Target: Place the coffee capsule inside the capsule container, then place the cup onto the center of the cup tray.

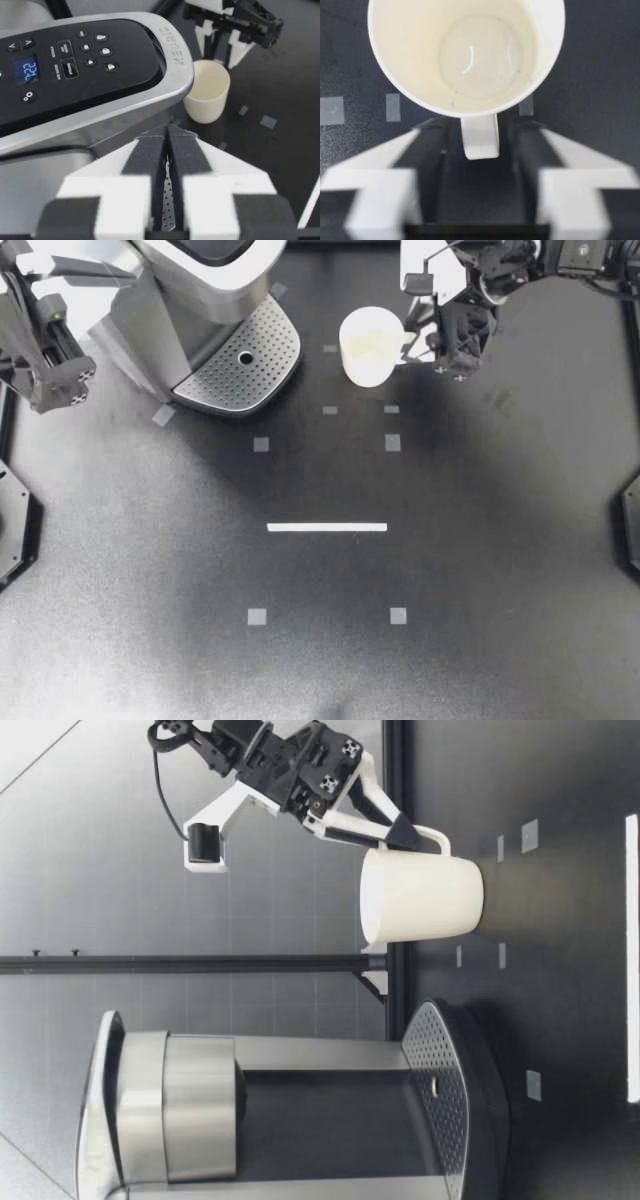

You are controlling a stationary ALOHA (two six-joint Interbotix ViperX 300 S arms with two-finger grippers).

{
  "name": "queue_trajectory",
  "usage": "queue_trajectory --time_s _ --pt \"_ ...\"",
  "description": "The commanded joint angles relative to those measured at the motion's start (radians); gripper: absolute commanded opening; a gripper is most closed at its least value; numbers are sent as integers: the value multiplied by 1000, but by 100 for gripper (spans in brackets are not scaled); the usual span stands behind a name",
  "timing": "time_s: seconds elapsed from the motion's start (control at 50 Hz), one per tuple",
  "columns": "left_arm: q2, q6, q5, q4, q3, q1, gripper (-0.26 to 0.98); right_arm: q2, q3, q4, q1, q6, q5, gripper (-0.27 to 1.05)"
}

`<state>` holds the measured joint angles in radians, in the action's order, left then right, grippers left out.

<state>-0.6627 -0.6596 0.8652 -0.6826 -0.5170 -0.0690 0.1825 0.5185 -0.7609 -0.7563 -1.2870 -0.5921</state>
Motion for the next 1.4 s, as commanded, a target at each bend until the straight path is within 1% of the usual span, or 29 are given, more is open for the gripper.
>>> queue_trajectory --time_s 0.0,0.18,0.26,0.4,0.52,0.7,0.8,0.94,1.16,1.38 --pt "-3 -2 -8 -6 11 0 10 -20 -23 2 5 -2 8 32" --pt "-2 -3 -8 -6 11 2 10 -26 -25 3 5 -2 8 11" --pt "-2 -3 -8 -6 11 0 10 -28 -25 3 5 -2 5 7" --pt "0 -3 -8 -6 11 0 10 -44 -25 -2 8 3 -5 7" --pt "-2 -3 -8 -6 11 0 10 -89 -25 -5 23 11 -6 7" --pt "-9 -3 -8 -6 9 2 10 -150 -29 -8 67 34 5 7" --pt "-11 -2 -8 -6 8 0 10 -149 -46 -9 89 52 25 7" --pt "-14 -2 -17 -6 3 0 10 -98 -107 -9 124 63 31 7" --pt "-40 -3 -18 -5 -11 2 10 3 -230 -9 175 75 26 7" --pt "-67 -5 -18 2 -29 2 10 83 -325 -9 195 83 0 7"
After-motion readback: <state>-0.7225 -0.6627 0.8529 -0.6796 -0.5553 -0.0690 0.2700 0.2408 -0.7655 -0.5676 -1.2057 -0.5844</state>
